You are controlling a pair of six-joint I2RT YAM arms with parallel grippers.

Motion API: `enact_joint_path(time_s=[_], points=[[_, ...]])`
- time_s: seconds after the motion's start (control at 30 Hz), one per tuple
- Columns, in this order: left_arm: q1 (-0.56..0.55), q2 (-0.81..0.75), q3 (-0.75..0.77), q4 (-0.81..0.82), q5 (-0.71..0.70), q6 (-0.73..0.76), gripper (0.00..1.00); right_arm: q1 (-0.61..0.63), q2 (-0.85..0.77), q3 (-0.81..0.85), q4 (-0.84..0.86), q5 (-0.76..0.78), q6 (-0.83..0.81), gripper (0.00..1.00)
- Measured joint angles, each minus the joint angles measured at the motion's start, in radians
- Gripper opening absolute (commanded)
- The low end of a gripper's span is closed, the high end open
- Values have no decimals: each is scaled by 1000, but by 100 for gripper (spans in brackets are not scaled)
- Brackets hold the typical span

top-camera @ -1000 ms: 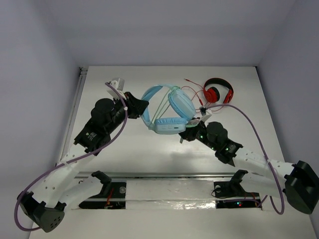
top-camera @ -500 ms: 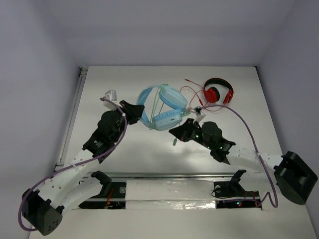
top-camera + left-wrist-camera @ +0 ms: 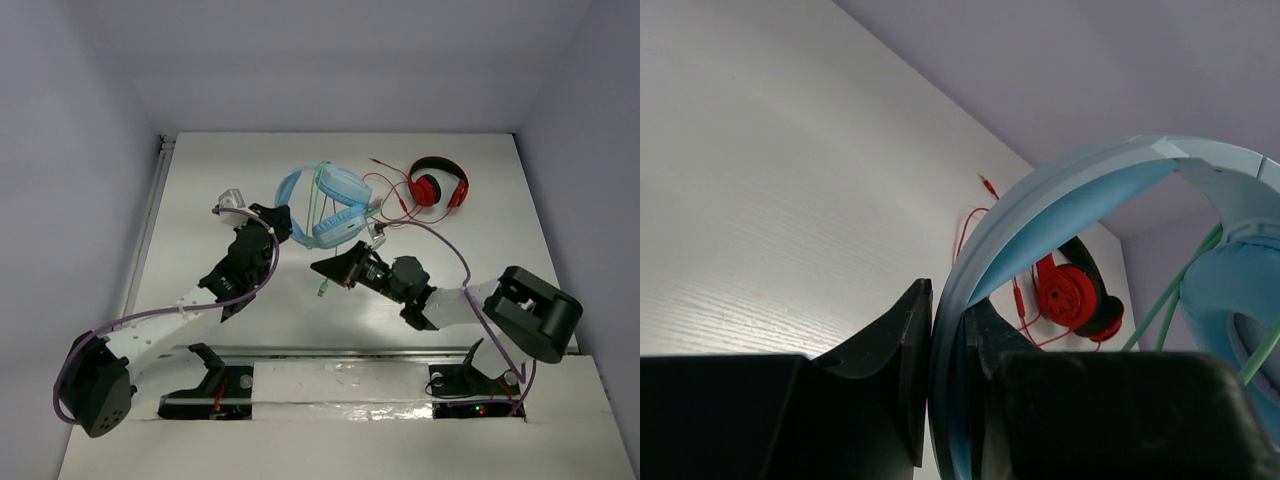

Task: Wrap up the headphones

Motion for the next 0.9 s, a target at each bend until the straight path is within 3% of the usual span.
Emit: enact_joint_path(time_s=[0.13, 0.37, 0.5, 0.73, 0.83, 0.87, 0.9], points=[[-13, 54, -21, 56, -58, 14, 0, 15, 97, -8, 129, -3, 110, 4], [-90, 108, -81, 68, -171, 57, 0, 33, 256, -6, 164, -26, 277, 9], [-138, 107, -114, 83, -244, 60, 0, 43, 280, -5, 164, -36, 356, 12], [-148, 87, -158, 57, -349, 31, 0, 65, 268, -10, 165, -54, 427, 27], [-148, 96, -158, 41, -387, 32, 0, 65, 264, -15, 167, -55, 439, 27], [-150, 104, -158, 41, -395, 31, 0, 65, 265, -16, 167, -54, 441, 25], [-153, 113, -158, 40, -399, 30, 0, 65, 266, -19, 168, -54, 443, 15]])
